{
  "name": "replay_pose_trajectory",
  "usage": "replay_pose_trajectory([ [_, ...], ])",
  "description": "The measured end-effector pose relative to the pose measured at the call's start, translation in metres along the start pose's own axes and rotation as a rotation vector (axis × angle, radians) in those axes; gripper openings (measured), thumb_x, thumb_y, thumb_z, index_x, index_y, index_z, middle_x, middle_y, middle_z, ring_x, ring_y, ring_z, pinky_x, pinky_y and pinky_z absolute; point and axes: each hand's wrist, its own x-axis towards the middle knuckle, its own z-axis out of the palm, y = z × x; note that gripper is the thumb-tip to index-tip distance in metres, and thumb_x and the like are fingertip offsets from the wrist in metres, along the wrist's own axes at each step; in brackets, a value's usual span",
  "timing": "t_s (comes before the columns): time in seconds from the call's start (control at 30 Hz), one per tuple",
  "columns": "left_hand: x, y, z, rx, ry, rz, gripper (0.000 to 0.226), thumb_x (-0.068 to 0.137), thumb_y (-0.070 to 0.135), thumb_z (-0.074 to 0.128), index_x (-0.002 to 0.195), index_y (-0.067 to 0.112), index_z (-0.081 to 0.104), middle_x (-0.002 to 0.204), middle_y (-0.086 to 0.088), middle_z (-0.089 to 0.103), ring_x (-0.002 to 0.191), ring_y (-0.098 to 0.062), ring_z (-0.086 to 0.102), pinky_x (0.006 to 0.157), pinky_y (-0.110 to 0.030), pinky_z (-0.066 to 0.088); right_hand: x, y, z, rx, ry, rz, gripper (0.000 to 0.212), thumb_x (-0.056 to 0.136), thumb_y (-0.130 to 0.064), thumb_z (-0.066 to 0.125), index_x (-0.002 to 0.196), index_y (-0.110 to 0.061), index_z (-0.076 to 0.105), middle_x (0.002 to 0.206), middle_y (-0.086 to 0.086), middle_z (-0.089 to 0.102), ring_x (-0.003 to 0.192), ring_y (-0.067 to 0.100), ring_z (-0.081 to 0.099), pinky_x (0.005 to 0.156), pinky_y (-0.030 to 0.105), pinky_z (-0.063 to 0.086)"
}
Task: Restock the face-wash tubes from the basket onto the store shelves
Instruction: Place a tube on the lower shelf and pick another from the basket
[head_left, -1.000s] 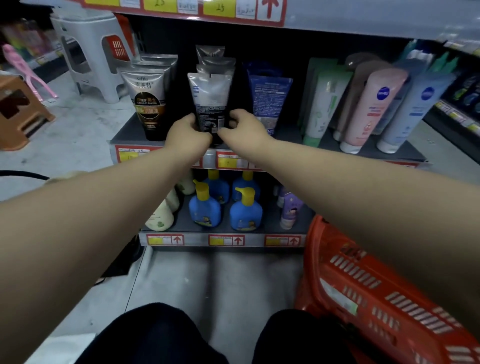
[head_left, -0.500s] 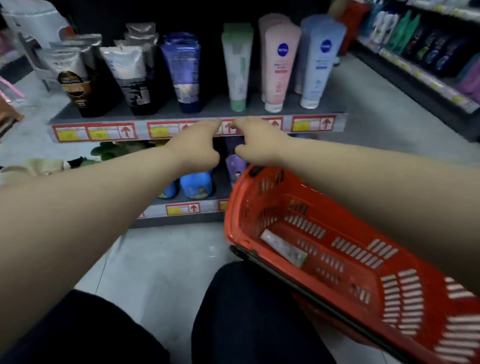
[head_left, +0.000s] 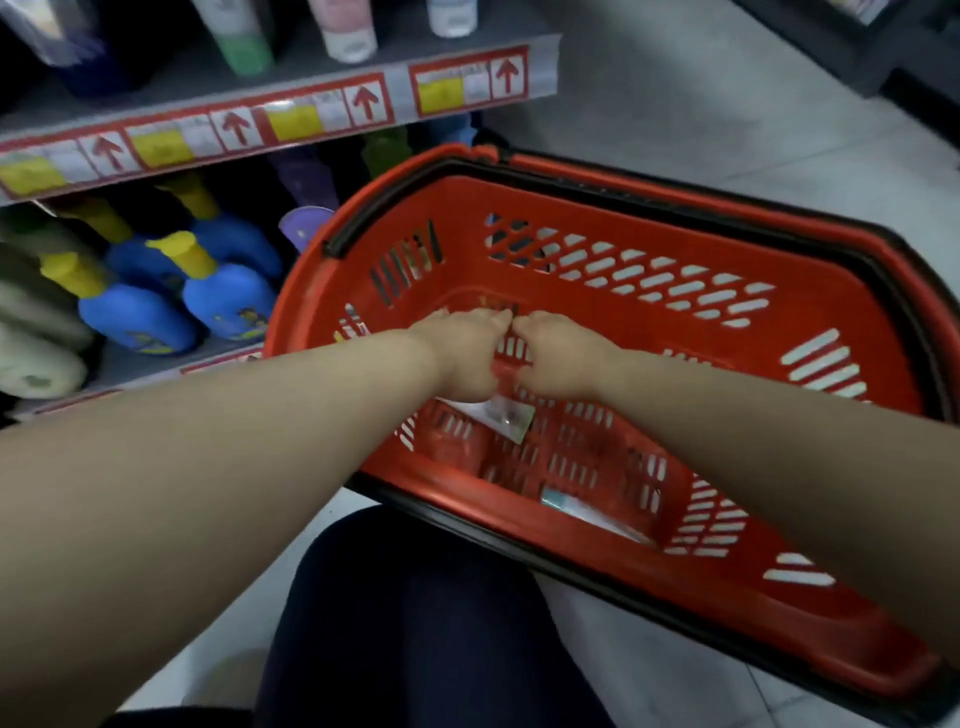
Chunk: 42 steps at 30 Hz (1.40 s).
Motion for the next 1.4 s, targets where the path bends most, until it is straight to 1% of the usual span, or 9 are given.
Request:
replay_pose_trajectory([
  [0.2, 0.034, 0.022, 0.031, 0.104, -0.171, 0.021, 0.075, 0.085, 0.031, 0.057, 0.148, 0.011, 0.022, 0.152, -0.009, 0.031, 0.138, -0.026, 0.035, 0.111, -0.041, 0.032, -0.018, 0.034, 0.049, 0.042, -0.085, 0.056, 0.035, 0.086, -0.029, 0.056, 0.114, -0.008, 0.055, 0.116, 0.018, 0.058, 0.109, 0.035, 0.055, 0.091, 0.037, 0.047],
  [0.37, 0.041, 0.041, 0.06, 0.097, -0.354, 0.085, 0.045, 0.089, 0.018, 0.052, 0.133, 0.008, 0.044, 0.13, -0.013, 0.055, 0.115, -0.03, 0.056, 0.081, -0.027, 0.045, -0.03, 0.05, 0.085, -0.011, -0.236, 0.056, 0.033, 0.086, -0.019, 0.056, 0.117, -0.008, 0.055, 0.122, 0.016, 0.06, 0.111, 0.032, 0.057, 0.088, 0.033, 0.045],
  [0.43, 0.044, 0.042, 0.068, 0.093, -0.449, 0.087, 0.042, 0.091, 0.02, 0.05, 0.132, 0.008, 0.047, 0.13, -0.01, 0.056, 0.115, -0.029, 0.056, 0.082, -0.024, 0.043, -0.03, 0.052, 0.094, -0.029, -0.35, 0.058, 0.033, 0.09, -0.024, 0.055, 0.12, -0.01, 0.056, 0.124, 0.013, 0.061, 0.112, 0.031, 0.057, 0.088, 0.031, 0.045],
  [0.7, 0.041, 0.034, 0.07, -0.042, -0.484, -0.067, 0.057, 0.09, 0.022, 0.052, 0.142, 0.007, 0.036, 0.142, -0.013, 0.046, 0.124, -0.028, 0.05, 0.096, -0.03, 0.045, -0.046, 0.054, 0.14, -0.139, -0.642, 0.116, 0.04, 0.091, -0.022, 0.054, 0.129, -0.008, 0.051, 0.132, 0.014, 0.055, 0.117, 0.029, 0.055, 0.09, 0.029, 0.044],
  [0.93, 0.041, 0.03, 0.074, -0.09, -0.523, -0.093, 0.059, 0.09, 0.023, 0.05, 0.145, 0.008, 0.032, 0.146, -0.011, 0.042, 0.129, -0.026, 0.046, 0.105, -0.035, 0.042, -0.041, 0.065, 0.142, -0.062, -0.649, 0.169, 0.045, 0.09, -0.019, 0.052, 0.132, -0.004, 0.048, 0.132, 0.015, 0.054, 0.114, 0.03, 0.056, 0.094, 0.035, 0.049],
  [1.03, 0.04, 0.028, 0.075, -0.073, -0.511, -0.094, 0.052, 0.091, 0.021, 0.047, 0.141, 0.007, 0.038, 0.139, -0.01, 0.048, 0.119, -0.025, 0.054, 0.088, -0.03, 0.048, -0.04, 0.06, 0.145, 0.005, -0.592, 0.191, 0.045, 0.09, -0.018, 0.052, 0.132, -0.002, 0.045, 0.13, 0.018, 0.053, 0.112, 0.032, 0.056, 0.089, 0.036, 0.049],
  [1.1, 0.037, 0.027, 0.076, -0.042, -0.513, -0.096, 0.045, 0.092, 0.019, 0.047, 0.135, 0.006, 0.044, 0.132, -0.011, 0.054, 0.102, -0.024, 0.057, 0.07, -0.026, 0.045, -0.032, 0.054, 0.146, 0.094, -0.459, 0.196, 0.063, 0.088, -0.02, 0.057, 0.143, -0.006, 0.03, 0.139, 0.017, 0.04, 0.119, 0.032, 0.051, 0.094, 0.036, 0.047],
  [1.27, 0.036, 0.021, 0.086, 0.011, -0.496, -0.144, 0.042, 0.094, 0.02, 0.049, 0.134, 0.006, 0.045, 0.132, -0.011, 0.052, 0.116, -0.027, 0.055, 0.083, -0.029, 0.043, 0.032, 0.039, 0.148, 0.183, -0.22, 0.137, 0.097, 0.083, -0.024, 0.065, 0.152, -0.016, -0.003, 0.161, 0.005, -0.004, 0.147, 0.032, 0.009, 0.117, 0.044, 0.021],
  [1.4, 0.034, 0.019, 0.084, 0.048, -0.468, -0.144, 0.042, 0.099, 0.02, 0.045, 0.138, 0.006, 0.041, 0.142, -0.013, 0.045, 0.127, -0.025, 0.046, 0.092, -0.027, 0.038, 0.053, 0.029, 0.152, -0.007, -0.269, 0.137, 0.094, 0.08, -0.036, 0.069, 0.151, -0.014, 0.012, 0.155, 0.008, 0.021, 0.143, 0.031, 0.021, 0.112, 0.044, 0.03],
])
